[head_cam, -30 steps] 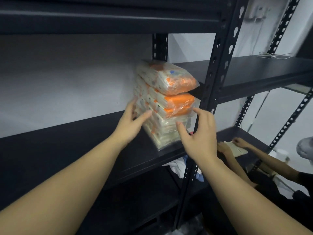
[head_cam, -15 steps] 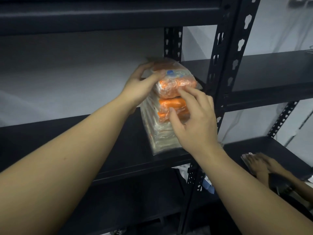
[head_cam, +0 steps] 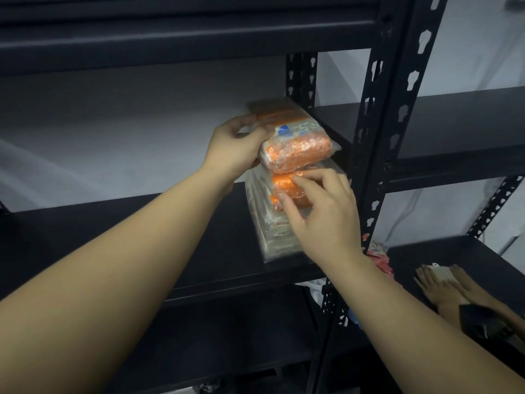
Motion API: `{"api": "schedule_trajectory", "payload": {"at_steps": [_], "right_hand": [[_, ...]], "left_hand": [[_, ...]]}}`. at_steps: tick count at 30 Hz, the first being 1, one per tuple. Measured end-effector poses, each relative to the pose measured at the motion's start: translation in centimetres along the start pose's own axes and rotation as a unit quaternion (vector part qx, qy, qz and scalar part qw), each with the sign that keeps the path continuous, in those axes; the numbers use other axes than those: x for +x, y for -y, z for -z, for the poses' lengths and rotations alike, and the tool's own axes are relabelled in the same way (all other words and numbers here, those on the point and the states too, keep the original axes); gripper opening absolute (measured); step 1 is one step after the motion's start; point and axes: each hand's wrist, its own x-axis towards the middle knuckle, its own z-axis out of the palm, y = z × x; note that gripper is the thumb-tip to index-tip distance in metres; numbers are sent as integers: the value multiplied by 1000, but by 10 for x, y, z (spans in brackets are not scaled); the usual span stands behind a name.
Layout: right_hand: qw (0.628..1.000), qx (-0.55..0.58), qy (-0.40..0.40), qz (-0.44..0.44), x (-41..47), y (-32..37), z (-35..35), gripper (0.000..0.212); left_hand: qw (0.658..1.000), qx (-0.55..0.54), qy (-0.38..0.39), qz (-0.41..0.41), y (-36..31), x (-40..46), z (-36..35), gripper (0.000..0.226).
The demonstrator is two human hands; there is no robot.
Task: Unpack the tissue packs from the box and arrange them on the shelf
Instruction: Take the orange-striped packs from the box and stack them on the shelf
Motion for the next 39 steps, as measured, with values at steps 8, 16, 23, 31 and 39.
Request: {"api": "schedule_trajectory", "payload": {"at_steps": [8,16,23,31,39], "right_hand": [[1000,10,9,-13,0,4,-1,39],[1000,12,18,-20,-2,2,-1,43],[999,15,27,-25,-3,4,0,44],[997,61,4,-44,-45,-2,1,56],[974,92,90,-187,-92,0,-4,75]], "left_hand": [[999,15,-29,-15,2,-2,11,58],[999,37,-13,-17,0,12,13,54],[999,48,16,-16,-3,13,8,53],[998,29,25,-45,17,-3,12,70],[997,38,62,12,87,-52,18,87]]}}
